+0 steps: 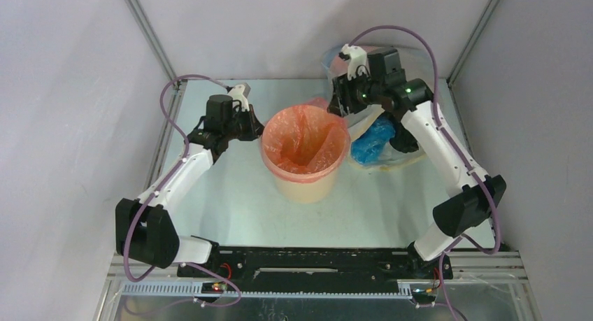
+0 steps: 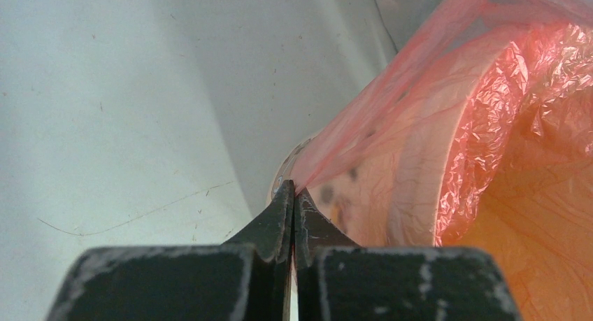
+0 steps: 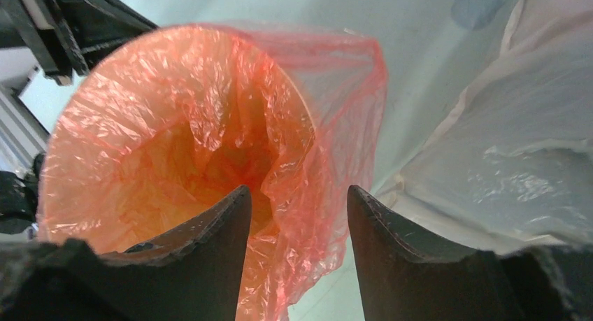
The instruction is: Put the trash bags into the trash bin
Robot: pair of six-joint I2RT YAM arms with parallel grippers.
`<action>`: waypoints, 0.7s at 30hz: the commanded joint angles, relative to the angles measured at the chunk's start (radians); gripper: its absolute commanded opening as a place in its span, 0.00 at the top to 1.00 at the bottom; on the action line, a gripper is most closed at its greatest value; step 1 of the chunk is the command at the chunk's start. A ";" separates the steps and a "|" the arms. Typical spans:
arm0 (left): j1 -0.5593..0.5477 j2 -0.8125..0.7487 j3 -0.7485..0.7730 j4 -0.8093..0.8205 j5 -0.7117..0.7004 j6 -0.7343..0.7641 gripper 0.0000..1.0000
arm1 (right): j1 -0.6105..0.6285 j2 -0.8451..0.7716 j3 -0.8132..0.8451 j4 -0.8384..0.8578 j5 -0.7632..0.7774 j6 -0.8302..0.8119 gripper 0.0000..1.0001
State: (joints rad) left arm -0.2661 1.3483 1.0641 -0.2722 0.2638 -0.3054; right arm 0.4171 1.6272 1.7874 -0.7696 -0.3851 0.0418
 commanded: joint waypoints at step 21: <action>0.004 -0.032 0.005 0.011 -0.021 0.018 1.00 | 0.062 0.007 -0.009 -0.086 0.134 -0.040 0.48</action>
State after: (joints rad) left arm -0.2661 1.3479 1.0641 -0.2722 0.2531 -0.3054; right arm 0.4671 1.6527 1.7741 -0.8593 -0.2646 0.0101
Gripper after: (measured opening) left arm 0.007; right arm 0.536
